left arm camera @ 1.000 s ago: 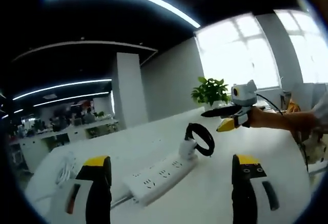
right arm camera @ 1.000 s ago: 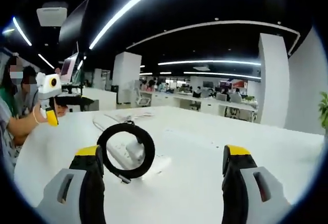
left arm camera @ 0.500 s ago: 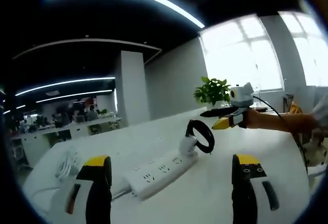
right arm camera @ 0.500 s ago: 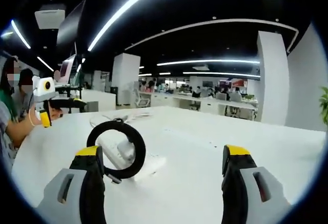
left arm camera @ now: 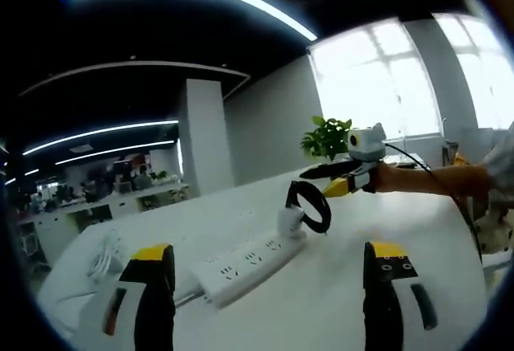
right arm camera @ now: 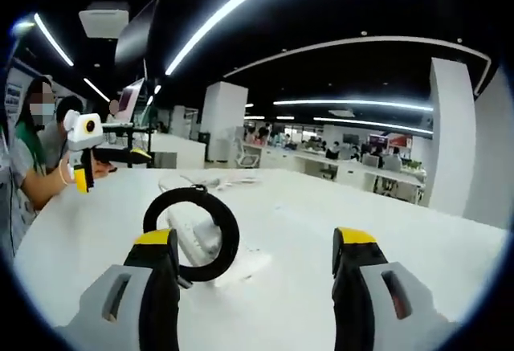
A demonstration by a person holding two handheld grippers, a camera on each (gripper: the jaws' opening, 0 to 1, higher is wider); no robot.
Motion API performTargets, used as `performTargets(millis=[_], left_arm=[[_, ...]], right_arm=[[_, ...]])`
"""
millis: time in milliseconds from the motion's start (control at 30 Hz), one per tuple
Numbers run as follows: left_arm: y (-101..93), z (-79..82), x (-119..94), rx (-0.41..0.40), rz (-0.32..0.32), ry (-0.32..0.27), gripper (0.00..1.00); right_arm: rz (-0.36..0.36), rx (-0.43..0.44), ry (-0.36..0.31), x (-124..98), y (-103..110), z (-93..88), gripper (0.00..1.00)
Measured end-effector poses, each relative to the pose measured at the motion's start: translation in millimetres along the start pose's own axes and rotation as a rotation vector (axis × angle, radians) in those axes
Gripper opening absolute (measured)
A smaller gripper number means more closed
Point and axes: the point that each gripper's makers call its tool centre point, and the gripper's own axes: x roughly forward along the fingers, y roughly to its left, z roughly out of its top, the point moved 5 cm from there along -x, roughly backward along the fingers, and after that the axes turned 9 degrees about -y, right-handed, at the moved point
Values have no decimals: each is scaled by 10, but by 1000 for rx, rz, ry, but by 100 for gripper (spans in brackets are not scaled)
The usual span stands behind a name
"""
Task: Straighten the power strip on the desk, plug the charger into it
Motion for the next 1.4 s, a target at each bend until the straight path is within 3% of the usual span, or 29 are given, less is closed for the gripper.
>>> performTargets(millis=[133,300,633,900,1167,1400], left_arm=[[-3,-3,-8,2,0,-1,99],[-30,-20,-3,1,-10,8,99],[-39,-54,12,-12,-17,21,99],[-21,-101,8,-14,-9,44,99],[-46,-133,24,-4,-16,59,99],[-36,-140,22,-1,-8,62,99]], right_arm=[[28,-33,8,26,9,-12,64],[104,-32,22,113,94,-24,63],[180,-80,46,293,152,27,60],[247,-127,140,385,212,-79,58],[304,-183,187,488,254,-20,56],[402,-279,308,580,300,-88,54]])
